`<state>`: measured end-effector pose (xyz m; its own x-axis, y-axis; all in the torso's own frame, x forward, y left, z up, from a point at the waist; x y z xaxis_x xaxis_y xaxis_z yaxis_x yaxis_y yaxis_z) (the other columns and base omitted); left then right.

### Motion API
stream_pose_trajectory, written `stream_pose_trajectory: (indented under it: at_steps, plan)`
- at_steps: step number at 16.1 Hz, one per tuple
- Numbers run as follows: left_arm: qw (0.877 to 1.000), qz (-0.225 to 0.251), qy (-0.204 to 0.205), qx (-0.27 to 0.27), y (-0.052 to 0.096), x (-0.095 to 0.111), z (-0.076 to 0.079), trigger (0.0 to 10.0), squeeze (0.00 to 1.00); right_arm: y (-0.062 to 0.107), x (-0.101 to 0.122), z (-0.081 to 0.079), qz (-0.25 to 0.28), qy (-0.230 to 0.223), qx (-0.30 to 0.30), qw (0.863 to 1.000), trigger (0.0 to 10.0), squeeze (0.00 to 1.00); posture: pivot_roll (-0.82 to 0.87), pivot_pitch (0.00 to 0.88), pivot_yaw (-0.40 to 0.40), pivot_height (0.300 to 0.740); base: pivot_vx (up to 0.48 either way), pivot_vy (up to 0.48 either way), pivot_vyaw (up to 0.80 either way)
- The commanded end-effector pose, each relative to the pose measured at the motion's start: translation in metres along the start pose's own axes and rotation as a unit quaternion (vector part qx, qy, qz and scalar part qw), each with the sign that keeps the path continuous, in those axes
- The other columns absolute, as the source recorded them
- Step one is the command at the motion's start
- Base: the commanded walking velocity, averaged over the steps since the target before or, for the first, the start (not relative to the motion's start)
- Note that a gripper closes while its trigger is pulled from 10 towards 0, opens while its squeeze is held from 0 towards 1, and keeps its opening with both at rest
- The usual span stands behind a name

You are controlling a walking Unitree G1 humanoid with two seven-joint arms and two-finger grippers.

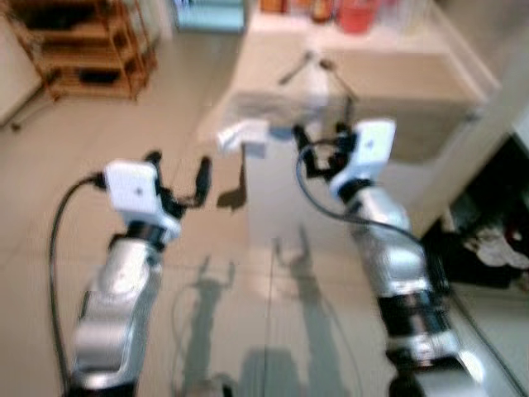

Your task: Setting the table

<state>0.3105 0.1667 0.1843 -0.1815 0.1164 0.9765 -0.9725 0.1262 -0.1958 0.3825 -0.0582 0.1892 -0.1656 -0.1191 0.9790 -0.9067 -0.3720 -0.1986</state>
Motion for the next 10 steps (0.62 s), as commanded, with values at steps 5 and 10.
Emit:
stream_pose_trajectory:
  at_steps: [5,10]
  plan:
    - [0.999,0.017,0.008,-0.027,-0.003,0.011,0.014,0.0,0.0,-0.003,0.022,0.018,0.023,0.025,-0.032,0.999,10.0,0.0,-0.05,0.085,0.003,0.74,0.48,0.0,0.0]
    - [0.999,0.022,0.011,-0.034,-0.005,0.015,0.017,0.0,0.0,-0.007,0.042,0.038,0.032,0.049,-0.075,0.995,10.0,0.0,-0.05,0.09,0.006,0.74,0.48,0.0,0.0]
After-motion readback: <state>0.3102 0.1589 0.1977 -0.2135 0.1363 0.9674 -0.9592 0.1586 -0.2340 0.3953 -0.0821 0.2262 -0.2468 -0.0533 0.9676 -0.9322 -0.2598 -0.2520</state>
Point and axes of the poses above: a point about 5 cm out from each wrist's last joint towards the gripper, its own y axis pointing back from the gripper into the wrist, its own x axis along the axis of the wrist's last joint, z = x × y, the point moved 5 cm from there along -y, pointing out of the wrist towards the gripper, and after that the axes turned 6 degrees about y, right-handed, at the moved point
